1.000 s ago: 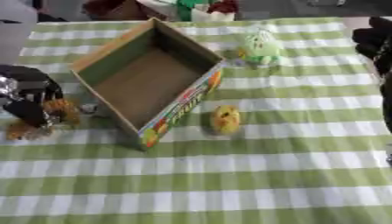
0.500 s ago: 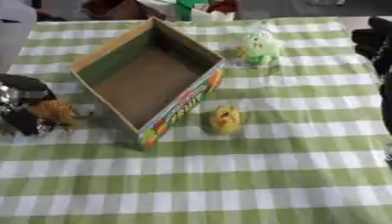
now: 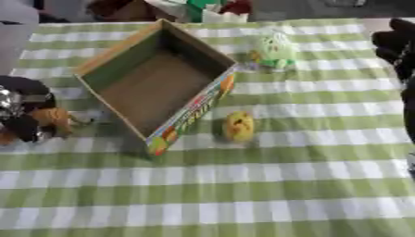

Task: Pick up objects on the table and place them in the box.

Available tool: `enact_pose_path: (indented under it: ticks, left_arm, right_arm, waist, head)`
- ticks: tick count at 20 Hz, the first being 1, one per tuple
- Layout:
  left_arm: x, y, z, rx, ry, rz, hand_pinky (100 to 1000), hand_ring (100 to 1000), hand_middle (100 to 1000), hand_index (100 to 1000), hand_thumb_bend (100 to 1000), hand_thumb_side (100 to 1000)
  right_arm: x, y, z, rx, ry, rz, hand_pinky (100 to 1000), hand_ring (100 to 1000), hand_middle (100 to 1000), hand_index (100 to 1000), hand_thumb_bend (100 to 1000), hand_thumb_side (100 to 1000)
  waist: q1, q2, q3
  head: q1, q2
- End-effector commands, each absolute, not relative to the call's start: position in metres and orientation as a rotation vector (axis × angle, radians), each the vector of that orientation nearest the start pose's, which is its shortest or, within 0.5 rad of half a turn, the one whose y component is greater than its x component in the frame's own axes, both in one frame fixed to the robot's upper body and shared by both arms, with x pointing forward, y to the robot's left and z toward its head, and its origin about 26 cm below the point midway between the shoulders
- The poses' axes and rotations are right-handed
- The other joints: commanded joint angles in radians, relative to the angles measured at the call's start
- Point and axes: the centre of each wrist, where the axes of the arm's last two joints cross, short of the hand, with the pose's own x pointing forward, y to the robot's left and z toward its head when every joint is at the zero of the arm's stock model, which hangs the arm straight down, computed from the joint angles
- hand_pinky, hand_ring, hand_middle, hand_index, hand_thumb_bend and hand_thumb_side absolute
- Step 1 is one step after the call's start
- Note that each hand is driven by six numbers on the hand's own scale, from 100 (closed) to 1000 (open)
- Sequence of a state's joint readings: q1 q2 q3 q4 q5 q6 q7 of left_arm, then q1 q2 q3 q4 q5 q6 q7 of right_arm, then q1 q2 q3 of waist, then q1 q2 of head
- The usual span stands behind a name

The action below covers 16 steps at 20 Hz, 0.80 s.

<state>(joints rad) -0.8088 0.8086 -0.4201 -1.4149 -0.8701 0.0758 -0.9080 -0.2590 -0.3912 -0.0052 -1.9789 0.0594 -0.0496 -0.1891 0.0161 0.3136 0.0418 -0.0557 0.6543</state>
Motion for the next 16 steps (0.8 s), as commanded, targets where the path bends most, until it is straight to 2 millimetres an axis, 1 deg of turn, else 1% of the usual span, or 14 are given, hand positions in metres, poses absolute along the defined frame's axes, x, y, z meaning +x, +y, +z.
enact_pose_path:
  ticks: [1, 3, 7, 8, 9, 13, 16]
  left_arm:
    - [0.399, 0.297, 0.283, 1.074, -0.799, -1.749, 247, 317, 233, 306, 100, 378]
    - [0.392, 0.296, 0.302, 1.153, -0.858, -1.695, 236, 302, 215, 283, 100, 336]
    - [0.375, 0.289, 0.324, 1.253, -0.901, -1.622, 227, 286, 197, 248, 100, 343]
    - [0.371, 0.287, 0.327, 1.271, -0.911, -1.616, 215, 280, 190, 234, 100, 518]
    - [0.367, 0.285, 0.331, 1.286, -0.923, -1.612, 212, 278, 187, 229, 100, 348]
    - [0.357, 0.283, 0.343, 1.325, -0.959, -1.608, 210, 272, 179, 210, 100, 347]
    - [0.352, 0.279, 0.355, 1.343, -1.013, -1.600, 214, 269, 177, 206, 100, 384]
  right_arm:
    - [0.295, -0.277, 0.198, -0.392, -2.321, 0.263, 886, 853, 740, 903, 100, 1000]
    - [0.295, -0.278, 0.197, -0.397, -2.319, 0.262, 886, 853, 740, 903, 100, 1000]
    - [0.295, -0.278, 0.197, -0.400, -2.318, 0.263, 886, 853, 739, 904, 100, 1000]
    - [0.295, -0.278, 0.197, -0.401, -2.317, 0.264, 886, 853, 739, 904, 100, 1000]
    - [0.295, -0.278, 0.197, -0.401, -2.317, 0.264, 886, 853, 739, 904, 100, 1000]
    - [0.294, -0.279, 0.197, -0.407, -2.315, 0.263, 886, 853, 738, 904, 100, 1000]
    - [0.294, -0.279, 0.197, -0.410, -2.314, 0.262, 886, 853, 737, 904, 100, 1000]
  waist:
    - [0.001, -0.020, 0.005]
    - [0.001, -0.019, 0.007]
    - [0.005, -0.019, 0.006]
    - [0.006, -0.020, 0.007]
    - [0.007, -0.021, 0.007]
    - [0.011, -0.024, 0.006]
    - [0.014, -0.026, 0.007]
  head:
    - [-0.009, -0.006]
    - [-0.015, -0.006]
    - [-0.022, -0.004]
    - [-0.023, -0.004]
    - [-0.025, -0.003]
    - [-0.036, 0.002]
    - [-0.046, 0.005]
